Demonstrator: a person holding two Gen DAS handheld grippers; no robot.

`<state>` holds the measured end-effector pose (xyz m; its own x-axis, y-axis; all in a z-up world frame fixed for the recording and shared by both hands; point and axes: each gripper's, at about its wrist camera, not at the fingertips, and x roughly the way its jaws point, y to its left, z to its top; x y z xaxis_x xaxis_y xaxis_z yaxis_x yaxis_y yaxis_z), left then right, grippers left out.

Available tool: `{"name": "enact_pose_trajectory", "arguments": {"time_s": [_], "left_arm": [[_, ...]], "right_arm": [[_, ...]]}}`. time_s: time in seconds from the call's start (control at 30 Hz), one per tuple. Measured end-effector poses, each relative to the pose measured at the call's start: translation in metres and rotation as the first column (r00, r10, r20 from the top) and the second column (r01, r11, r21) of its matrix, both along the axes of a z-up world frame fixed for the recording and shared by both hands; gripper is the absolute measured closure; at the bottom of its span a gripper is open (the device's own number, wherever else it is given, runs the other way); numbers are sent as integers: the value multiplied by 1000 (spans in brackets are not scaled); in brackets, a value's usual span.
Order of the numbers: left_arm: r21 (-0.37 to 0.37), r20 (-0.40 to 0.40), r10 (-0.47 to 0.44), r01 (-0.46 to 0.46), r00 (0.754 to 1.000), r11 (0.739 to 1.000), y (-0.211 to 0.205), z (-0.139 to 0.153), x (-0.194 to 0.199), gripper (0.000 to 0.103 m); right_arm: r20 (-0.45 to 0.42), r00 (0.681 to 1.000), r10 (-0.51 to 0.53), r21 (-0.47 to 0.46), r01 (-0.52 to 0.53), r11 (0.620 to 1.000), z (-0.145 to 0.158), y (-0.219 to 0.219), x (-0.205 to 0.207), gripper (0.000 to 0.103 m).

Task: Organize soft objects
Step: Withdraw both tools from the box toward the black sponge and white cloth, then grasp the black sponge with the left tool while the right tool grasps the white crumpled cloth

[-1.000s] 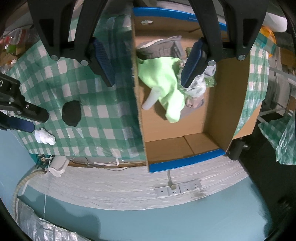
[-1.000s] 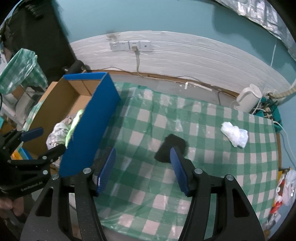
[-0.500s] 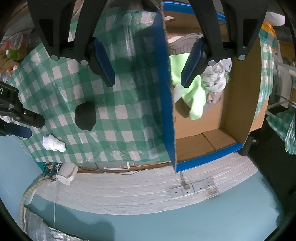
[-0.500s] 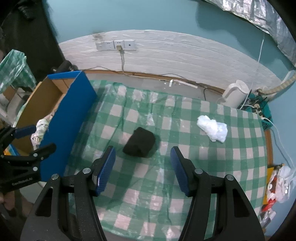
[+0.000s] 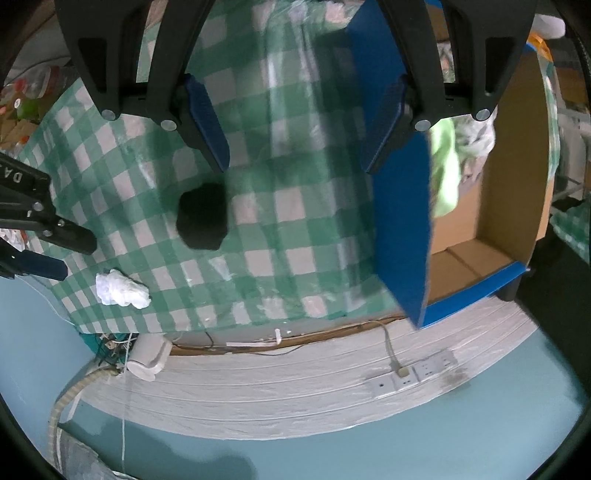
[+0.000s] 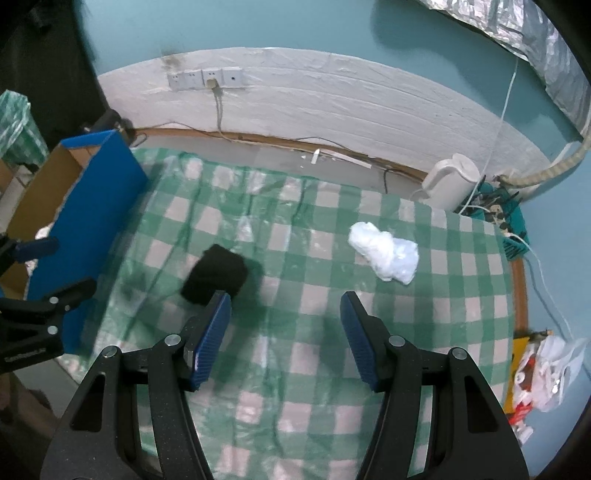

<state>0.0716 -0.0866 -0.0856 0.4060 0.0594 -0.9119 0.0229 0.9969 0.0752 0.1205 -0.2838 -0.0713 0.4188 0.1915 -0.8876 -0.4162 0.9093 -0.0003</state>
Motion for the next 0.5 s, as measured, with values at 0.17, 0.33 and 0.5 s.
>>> {"name": "enact_pose_trajectory", "arguments": {"time_s": [0.17,0.33,0.5], "left_arm": [[0,-14,-26,26,1000,1000,-21,-9,23,27],[-17,-14,-23,23,1000,1000,-34,-18,42,27],[-29,-37,-35,34,999,999,-44,-32,55,27]], "right_arm": [[-11,1000,0,-22,0,1000,-12,-12,19,42],[-27,1000,4,-37,-5,999,-24,-27,39,42],[-32,999,14,-66,-16,998,-36,-39,61,42]]}}
